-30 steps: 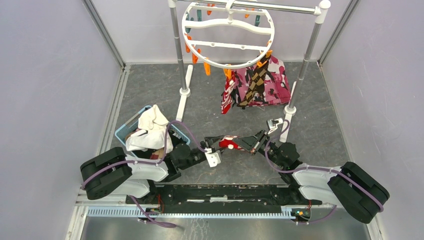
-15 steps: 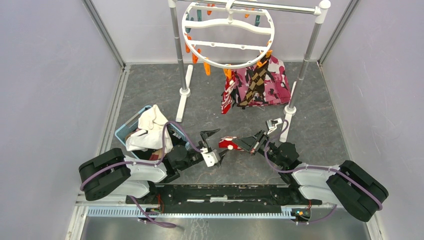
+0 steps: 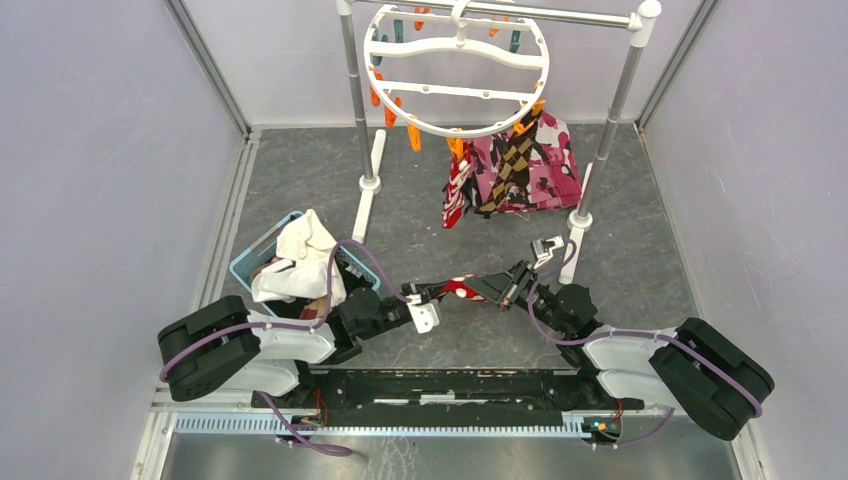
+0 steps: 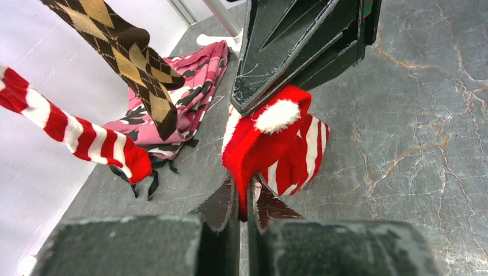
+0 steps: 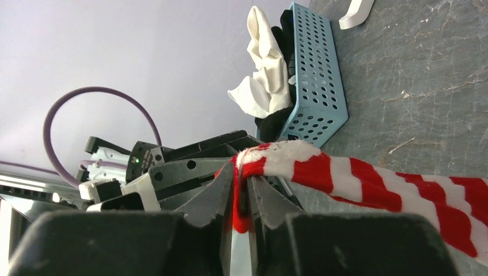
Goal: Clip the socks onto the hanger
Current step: Pick up the sock from the bin.
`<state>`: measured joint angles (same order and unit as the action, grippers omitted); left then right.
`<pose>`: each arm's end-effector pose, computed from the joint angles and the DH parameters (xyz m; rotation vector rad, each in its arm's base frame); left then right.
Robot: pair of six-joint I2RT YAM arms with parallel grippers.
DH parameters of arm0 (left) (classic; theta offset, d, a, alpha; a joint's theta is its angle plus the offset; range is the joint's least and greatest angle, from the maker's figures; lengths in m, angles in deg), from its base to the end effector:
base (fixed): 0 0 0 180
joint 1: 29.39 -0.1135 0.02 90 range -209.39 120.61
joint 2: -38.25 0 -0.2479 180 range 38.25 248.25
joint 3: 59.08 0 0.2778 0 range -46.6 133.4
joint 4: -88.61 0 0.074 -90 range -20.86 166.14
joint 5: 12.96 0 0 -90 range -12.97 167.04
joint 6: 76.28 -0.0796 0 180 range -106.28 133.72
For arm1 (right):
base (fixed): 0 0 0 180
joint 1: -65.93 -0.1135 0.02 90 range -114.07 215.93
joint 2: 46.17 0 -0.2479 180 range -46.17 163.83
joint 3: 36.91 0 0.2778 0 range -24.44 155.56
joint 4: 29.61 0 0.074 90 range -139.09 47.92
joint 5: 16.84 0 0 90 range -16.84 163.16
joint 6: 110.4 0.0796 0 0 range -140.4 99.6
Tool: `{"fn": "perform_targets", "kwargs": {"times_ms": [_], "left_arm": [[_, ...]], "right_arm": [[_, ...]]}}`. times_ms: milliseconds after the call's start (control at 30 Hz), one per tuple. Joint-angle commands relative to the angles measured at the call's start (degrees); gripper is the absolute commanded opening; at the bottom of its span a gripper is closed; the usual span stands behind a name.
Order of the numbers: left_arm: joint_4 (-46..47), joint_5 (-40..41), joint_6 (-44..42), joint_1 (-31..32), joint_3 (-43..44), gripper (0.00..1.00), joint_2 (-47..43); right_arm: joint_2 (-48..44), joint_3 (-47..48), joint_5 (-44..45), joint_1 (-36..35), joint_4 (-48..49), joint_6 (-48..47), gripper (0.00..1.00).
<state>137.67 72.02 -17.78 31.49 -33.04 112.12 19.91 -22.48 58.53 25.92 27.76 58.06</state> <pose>0.1355 -0.2575 0.1490 1.1794 1.0342 -0.4725 0.1725 0.1711 0.1373 0.3446 1.7481 1.7910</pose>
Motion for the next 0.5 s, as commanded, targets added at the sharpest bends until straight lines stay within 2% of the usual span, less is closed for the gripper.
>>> {"fn": "perform_targets", "kwargs": {"times_ms": [0,100,167,333,467], "left_arm": [[-0.2,-0.2,2.2,0.3,1.2,0.02,-1.5],[-3.2,0.5,5.1,0.2,0.7,0.02,-3.7],[-8.1,0.5,8.6,-0.1,1.2,0.02,-5.8],[-18.6,-1.1,18.6,-1.6,2.6,0.02,-11.1],[-24.7,-7.8,25.9,-5.0,3.9,0.02,-15.8]], "right_arm": [[-0.2,-0.4,-1.8,0.2,4.8,-0.4,0.28],[-1.3,-0.5,-2.3,0.5,4.2,-4.6,0.55],[-3.6,-0.3,-2.8,0.9,2.4,-10.3,0.68],[-17.5,3.3,-1.4,0.9,-18.7,-36.9,0.84],[-31.4,8.0,4.5,0.8,-37.8,-59.5,0.92]]}}
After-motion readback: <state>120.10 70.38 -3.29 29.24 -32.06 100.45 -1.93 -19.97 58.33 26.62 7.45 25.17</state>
